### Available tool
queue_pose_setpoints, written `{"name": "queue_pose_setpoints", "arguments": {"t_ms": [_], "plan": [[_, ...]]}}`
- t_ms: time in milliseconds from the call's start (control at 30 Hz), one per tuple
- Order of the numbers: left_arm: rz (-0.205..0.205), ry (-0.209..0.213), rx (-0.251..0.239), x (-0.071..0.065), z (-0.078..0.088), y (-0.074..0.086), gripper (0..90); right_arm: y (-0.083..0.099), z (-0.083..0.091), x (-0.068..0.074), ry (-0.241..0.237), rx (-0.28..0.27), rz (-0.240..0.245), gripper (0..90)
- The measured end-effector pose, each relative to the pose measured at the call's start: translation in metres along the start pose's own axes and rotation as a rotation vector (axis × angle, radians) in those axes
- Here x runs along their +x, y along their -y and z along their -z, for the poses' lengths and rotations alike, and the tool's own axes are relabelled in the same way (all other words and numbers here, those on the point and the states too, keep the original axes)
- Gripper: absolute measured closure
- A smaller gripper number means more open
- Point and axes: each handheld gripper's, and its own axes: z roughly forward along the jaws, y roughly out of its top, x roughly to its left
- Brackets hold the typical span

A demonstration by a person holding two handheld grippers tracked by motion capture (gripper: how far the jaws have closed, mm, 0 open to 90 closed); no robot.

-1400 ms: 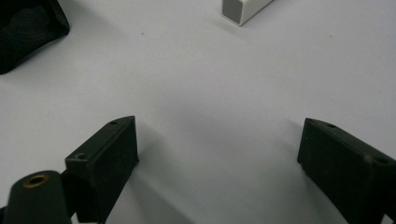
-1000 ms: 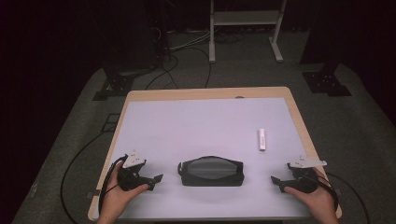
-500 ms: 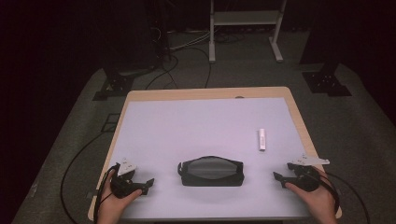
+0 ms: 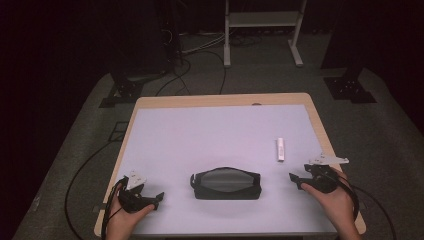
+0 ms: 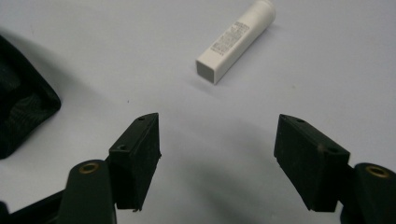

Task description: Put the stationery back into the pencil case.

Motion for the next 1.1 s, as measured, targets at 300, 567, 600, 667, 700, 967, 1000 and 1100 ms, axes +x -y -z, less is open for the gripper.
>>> {"name": "queue_pose_setpoints", "arguments": {"t_ms": [300, 567, 600, 667, 700, 967, 1000, 1100], "plan": [[0.001, -0.001, 0.004, 0.0, 0.0, 0.0, 1.9, -0.014, -0.006, -0.002, -0.001, -0.011, -0.011, 32.9], [0.002, 0.001, 0.005, 0.0, 0.0, 0.0, 1.9, -0.027, -0.015, -0.003, -0.004, -0.014, -0.015, 33.6], [0.002, 0.001, 0.005, 0.0, 0.0, 0.0, 1.9, -0.028, -0.015, -0.003, -0.005, -0.016, -0.016, 33.6], [0.002, 0.001, 0.005, 0.0, 0.0, 0.0, 1.9, -0.031, -0.017, -0.003, -0.007, -0.02, -0.018, 34.1], [0.002, 0.001, 0.006, 0.0, 0.0, 0.0, 1.9, -0.032, -0.018, -0.003, -0.006, -0.023, -0.018, 34.1], [0.003, 0.002, 0.005, 0.001, -0.001, 0.0, 1.9, -0.042, -0.031, -0.005, 0.001, -0.022, -0.018, 34.7], [0.003, 0.001, 0.005, 0.001, -0.001, 0.0, 1.9, -0.043, -0.033, -0.005, 0.003, -0.02, -0.02, 34.7], [0.003, 0.002, 0.005, 0.001, -0.001, 0.0, 1.9, -0.046, -0.039, -0.005, 0.003, -0.017, -0.025, 34.9]]}}
